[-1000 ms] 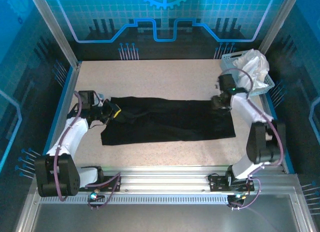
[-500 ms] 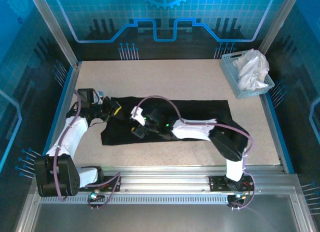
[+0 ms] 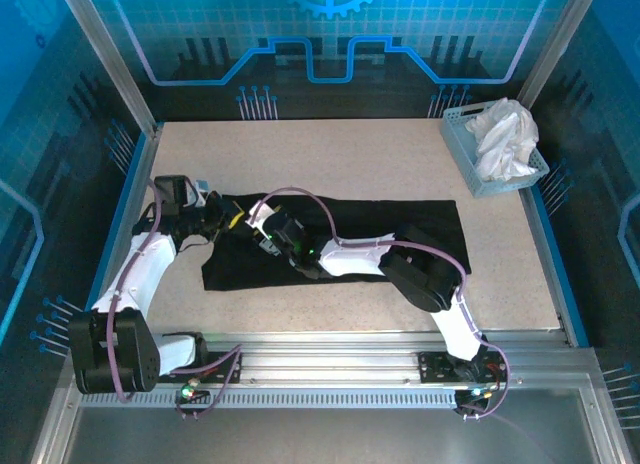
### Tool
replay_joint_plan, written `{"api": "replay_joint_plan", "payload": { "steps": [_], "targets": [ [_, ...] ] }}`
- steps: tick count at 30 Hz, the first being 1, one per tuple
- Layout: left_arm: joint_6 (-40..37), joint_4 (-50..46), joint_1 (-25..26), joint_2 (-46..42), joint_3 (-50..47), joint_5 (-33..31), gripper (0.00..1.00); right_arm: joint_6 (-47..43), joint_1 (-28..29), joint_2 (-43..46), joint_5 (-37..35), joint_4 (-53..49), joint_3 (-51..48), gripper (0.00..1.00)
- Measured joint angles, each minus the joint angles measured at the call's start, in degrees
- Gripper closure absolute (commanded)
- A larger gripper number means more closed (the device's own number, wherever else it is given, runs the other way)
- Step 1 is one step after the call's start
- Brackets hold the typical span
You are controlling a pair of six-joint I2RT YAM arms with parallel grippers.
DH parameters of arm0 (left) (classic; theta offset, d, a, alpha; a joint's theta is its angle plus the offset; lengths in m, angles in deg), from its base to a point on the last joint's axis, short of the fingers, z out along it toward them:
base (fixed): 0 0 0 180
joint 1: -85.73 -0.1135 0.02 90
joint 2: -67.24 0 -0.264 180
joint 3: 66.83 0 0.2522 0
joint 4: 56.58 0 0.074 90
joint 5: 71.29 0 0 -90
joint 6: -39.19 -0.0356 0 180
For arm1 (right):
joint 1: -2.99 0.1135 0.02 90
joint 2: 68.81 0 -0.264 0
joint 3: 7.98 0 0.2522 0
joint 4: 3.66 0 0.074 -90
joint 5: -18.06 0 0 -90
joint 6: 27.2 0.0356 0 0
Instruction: Fold the inside-out t-shirt
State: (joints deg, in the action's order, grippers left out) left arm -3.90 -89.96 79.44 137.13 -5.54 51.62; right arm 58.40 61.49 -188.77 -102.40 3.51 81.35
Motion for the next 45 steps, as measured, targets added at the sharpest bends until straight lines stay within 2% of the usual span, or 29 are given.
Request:
{"api": "replay_joint_plan", "payload": {
  "steps": [3,5,14,17,18,21,23,26,29,32,35,38,40,45],
  "targets": [
    [0.22,0.61,-0.28,0.0,-0.02,-0.04,1.0,-0.35,0.02,1.44,-0.96,0.37,-2.71,0.86],
    [0.2,0.7,-0.44,0.0,-0.02,-0.13,1.0,-0.85,0.0,2.99,-0.9,-0.76,-4.24,0.93],
    [-1.01,1.11,-0.48,0.13,-2.97,-4.0,1.0,-2.56,-1.7,11.19,8.13,-13.9,-4.57,0.96],
    [-1.62,2.03,-0.48,0.66,-5.4,-4.9,1.0,-3.19,-3.19,11.32,12.5,-19.1,-3.15,0.86],
    [-1.81,2.56,-0.48,0.76,-6.6,-5.35,0.98,-3.45,-3.58,11.3,13.66,-20.92,-2.69,0.8],
    [-1.77,3.69,-0.48,0.96,-9.6,-6.99,0.82,-3.89,-4.66,10.67,16.61,-26.16,-0.42,0.56],
    [-1.86,4.15,-0.48,0.98,-11.02,-8.61,0.73,-3.74,-5.4,10.54,19.3,-28.7,0.61,0.49],
    [-1.99,5.53,-0.48,0.79,-11.98,-12.2,0.59,-3.37,-6.88,10.78,25.53,-30.77,1.03,0.45],
    [-2.32,7.85,-0.48,-0.96,-13.35,-17.35,0.44,-1.6,-8.94,10.88,32.57,-31.17,1.18,0.5],
    [-3.13,10.19,-0.5,-1.79,-14.29,-22.58,0.32,2.56,-11.04,8.98,37.09,-31.91,4.76,0.61],
    [-4.24,12.28,-0.46,0.7,-13.62,-25.14,0.19,6.93,-12.04,3.02,37.35,-33.0,13.22,0.68],
    [-6.45,12.59,0.15,6.82,-10.51,-26.67,0.06,10.93,-12.35,-3.08,36.76,-35.15,19.41,0.76],
    [-8.15,12.44,1.09,11.21,-7.76,-27.65,0.01,13.11,-12.46,-5.75,36.7,-37.0,20.55,0.78],
    [-11.15,11.89,2.62,18.45,-2.84,-30.18,0.01,16.44,-12.79,-7.78,36.76,-41.0,19.3,0.79]
  ]
}}
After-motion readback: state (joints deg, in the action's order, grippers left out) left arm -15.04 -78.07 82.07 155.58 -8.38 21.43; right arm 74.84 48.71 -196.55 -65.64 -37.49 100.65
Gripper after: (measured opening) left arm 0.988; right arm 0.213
